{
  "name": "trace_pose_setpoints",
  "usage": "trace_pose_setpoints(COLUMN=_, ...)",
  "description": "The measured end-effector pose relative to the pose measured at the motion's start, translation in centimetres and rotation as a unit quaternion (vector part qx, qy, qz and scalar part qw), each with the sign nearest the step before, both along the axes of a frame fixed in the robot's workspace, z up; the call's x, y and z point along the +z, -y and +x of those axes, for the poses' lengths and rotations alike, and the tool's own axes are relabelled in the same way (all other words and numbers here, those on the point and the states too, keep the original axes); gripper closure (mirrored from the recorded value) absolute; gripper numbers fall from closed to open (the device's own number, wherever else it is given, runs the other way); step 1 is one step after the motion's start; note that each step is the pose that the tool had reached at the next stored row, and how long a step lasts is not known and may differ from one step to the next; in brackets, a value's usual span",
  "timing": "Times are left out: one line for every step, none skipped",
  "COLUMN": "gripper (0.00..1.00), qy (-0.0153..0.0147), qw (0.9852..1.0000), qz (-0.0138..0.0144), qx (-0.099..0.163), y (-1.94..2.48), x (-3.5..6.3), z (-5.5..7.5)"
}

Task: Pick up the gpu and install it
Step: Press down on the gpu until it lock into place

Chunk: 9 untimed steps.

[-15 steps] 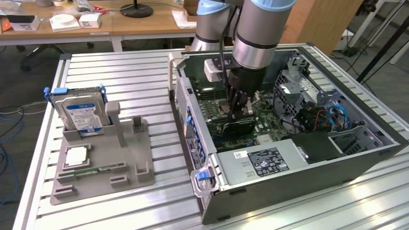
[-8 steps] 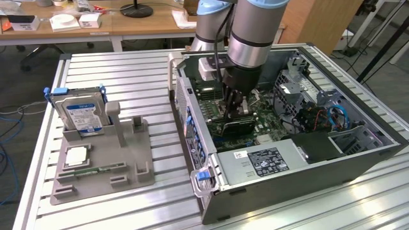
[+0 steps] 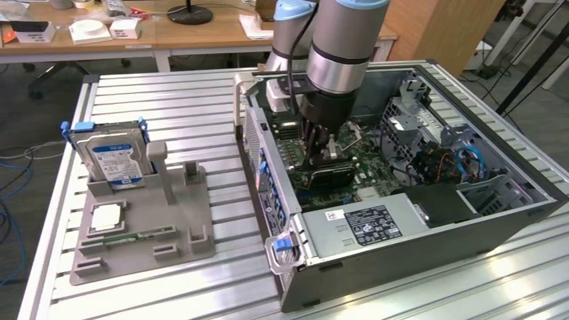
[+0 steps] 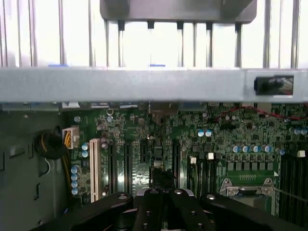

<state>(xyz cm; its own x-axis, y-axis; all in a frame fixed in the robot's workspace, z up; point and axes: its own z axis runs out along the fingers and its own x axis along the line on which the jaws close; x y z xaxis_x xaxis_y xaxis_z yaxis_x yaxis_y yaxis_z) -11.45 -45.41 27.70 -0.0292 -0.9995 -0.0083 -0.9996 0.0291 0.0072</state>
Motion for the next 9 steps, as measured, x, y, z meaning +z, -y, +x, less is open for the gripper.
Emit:
trace_pose_setpoints(gripper=0.89, qy=-0.0003, qw=1.0, qz=0.0, qx=0.0, y=0.0, x=0.06, z=-0.13)
trace_pose_setpoints(gripper=0.89, qy=-0.0007, qw=1.0, qz=0.0, qx=0.0, y=0.0, x=0.12, z=-0.23)
trace_pose_setpoints(gripper=0.89, qy=-0.0011, qw=1.0, qz=0.0001, qx=0.0, y=0.0, x=0.18, z=-0.34)
trace_pose_setpoints(gripper=0.89, qy=-0.0017, qw=1.0, qz=0.0, qx=0.0, y=0.0, x=0.27, z=-0.47)
trace_pose_setpoints(gripper=0.89, qy=-0.0025, qw=1.0, qz=0.0, qx=0.0, y=0.0, x=0.39, z=-0.6)
trace_pose_setpoints(gripper=0.89, qy=-0.0033, qw=1.0, qz=0.0, qx=0.0, y=0.0, x=0.51, z=-0.7)
trace_pose_setpoints(gripper=0.89, qy=-0.0043, qw=1.0, qz=0.0, qx=0.0, y=0.0, x=0.67, z=-0.77)
trace_pose_setpoints(gripper=0.89, qy=-0.0052, qw=1.0, qz=0.0, qx=0.0, y=0.0, x=0.82, z=-0.83)
trace_pose_setpoints(gripper=0.89, qy=-0.006, qw=1.0, qz=0.0, qx=0.0, y=0.0, x=0.95, z=-0.9)
